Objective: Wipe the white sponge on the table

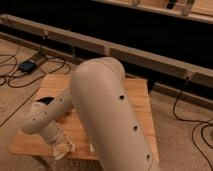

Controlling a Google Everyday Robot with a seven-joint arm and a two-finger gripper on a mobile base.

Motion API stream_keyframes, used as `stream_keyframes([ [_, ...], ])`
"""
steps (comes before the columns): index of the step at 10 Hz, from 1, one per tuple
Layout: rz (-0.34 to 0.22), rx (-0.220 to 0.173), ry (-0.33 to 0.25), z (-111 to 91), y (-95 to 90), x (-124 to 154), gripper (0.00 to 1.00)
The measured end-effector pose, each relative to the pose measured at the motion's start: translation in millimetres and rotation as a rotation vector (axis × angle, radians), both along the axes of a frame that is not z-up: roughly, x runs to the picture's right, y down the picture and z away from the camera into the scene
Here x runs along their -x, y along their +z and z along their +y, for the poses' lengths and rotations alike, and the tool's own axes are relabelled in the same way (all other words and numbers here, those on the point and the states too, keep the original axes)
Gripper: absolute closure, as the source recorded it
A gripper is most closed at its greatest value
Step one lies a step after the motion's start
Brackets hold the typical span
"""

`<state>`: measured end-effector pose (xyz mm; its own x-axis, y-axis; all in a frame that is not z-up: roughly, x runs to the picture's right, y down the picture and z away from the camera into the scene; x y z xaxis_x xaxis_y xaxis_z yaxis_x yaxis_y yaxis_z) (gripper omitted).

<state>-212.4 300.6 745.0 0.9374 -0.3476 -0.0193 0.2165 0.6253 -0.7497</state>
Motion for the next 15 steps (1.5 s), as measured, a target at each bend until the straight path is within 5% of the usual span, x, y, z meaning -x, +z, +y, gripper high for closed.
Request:
stream_keyframes([
  [7, -0.039, -0.030, 0.013, -18.0, 11.4, 49.4, 1.00],
  [15, 0.064, -0.069, 0.071, -61.2, 56.2, 37.3, 1.00],
])
